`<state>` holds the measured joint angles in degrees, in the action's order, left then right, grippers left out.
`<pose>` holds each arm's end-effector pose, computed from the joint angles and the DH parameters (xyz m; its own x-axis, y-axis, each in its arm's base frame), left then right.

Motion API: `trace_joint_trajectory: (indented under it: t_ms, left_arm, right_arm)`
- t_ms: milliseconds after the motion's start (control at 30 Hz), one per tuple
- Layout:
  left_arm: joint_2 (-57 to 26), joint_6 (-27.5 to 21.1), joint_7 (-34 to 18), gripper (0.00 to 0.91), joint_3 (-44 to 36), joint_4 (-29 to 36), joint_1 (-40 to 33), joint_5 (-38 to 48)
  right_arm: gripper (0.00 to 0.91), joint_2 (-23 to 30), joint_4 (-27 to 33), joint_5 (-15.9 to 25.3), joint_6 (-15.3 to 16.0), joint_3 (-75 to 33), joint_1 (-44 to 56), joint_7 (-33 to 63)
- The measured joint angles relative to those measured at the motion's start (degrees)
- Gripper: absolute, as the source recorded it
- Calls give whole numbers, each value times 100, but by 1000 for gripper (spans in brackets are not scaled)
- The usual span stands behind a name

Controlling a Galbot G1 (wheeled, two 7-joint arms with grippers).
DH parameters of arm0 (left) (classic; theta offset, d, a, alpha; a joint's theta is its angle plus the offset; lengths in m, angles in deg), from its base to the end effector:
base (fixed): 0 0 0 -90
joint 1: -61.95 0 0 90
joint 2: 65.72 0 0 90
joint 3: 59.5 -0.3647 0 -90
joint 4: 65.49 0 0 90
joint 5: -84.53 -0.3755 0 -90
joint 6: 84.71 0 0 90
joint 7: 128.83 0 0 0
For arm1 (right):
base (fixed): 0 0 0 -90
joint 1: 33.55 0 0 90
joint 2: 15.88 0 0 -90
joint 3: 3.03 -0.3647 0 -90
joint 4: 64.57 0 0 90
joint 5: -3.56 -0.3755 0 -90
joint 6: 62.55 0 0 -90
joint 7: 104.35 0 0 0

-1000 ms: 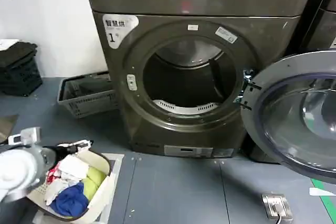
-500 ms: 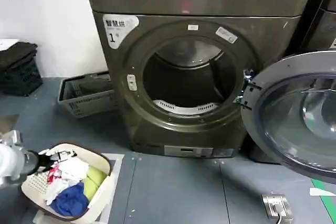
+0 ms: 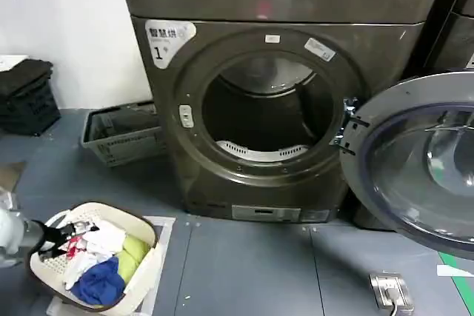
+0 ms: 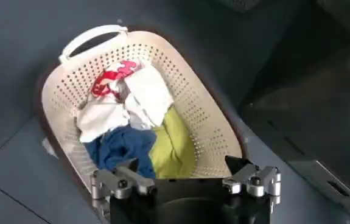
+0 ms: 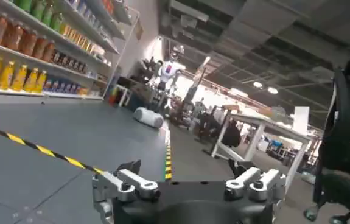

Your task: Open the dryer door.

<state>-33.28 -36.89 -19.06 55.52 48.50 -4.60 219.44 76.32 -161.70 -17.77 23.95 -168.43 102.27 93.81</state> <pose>0.2887 0.2568 -0.1157 -0.4153 -0.0018 0.9097 -0.5605 0.7881 -0.2544 -0.1724 -0.3481 -0.2985 0.0287 0.9978 -0.0590 0.9237 -0.0490 -0.3800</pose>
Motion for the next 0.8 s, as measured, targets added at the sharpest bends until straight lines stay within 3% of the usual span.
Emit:
trace_joint_trajectory:
  t_ms: [200, 800]
  left_arm:
    - [0, 0, -8, 907, 0, -118, -10, 24]
    - [-6, -1, -3, 907, -21, -229, -35, 59]
  right_arm:
    - [907, 0, 19, -153, -235, -45, -3, -206]
    - [907, 0, 35, -204, -263, -54, 1, -209]
